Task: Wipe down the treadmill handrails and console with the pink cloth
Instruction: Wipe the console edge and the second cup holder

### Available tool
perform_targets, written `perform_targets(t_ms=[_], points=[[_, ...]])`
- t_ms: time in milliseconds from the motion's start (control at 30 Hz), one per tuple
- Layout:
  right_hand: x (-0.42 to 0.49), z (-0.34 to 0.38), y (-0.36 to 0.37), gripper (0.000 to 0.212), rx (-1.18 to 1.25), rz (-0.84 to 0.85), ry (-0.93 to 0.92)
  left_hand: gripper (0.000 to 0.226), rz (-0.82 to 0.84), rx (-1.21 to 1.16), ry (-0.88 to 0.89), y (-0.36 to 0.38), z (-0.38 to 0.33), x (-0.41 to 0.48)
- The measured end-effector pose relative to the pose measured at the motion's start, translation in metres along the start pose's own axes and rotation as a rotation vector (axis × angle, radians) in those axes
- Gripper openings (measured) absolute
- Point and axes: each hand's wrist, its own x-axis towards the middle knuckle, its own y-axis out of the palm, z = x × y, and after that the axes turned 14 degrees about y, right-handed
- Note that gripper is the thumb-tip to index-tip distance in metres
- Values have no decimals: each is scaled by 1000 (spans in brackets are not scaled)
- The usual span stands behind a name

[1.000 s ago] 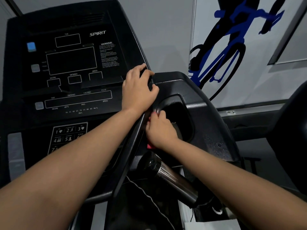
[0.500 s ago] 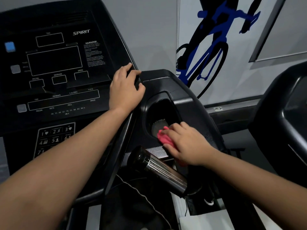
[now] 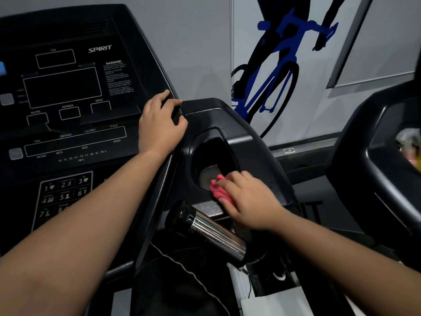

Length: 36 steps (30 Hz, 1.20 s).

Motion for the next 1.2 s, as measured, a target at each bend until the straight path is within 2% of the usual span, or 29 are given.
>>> perform_targets(t_ms=[100, 233, 400, 533, 700, 800, 867, 1033, 1200], points=[[-1, -19, -6, 41, -43, -53, 113, 39, 8, 11, 0, 0, -1, 0], [7, -4, 0, 43, -103, -82, 205, 39, 7, 25, -2, 1, -2, 1], [4, 34, 8, 38, -42, -50, 80, 38, -1, 15, 3, 1, 0, 0], [-3, 11, 1, 40, 61, -3, 69, 38, -3, 3, -3, 0, 0, 0], [-2, -32, -14, 49, -3, -64, 303, 39, 10, 14, -5, 1, -2, 0], [4, -26, -11, 43, -77, -139, 424, 39, 11, 27, -11, 1, -3, 1], [7, -9, -5, 41, -118, -167, 410, 39, 11, 31, -12, 1, -4, 1], [5, 29, 8, 37, -59, -84, 161, 39, 5, 26, -11, 0, -4, 0], [-4, 1, 0, 42, -12, -71, 221, 39, 12, 22, -11, -1, -4, 0]])
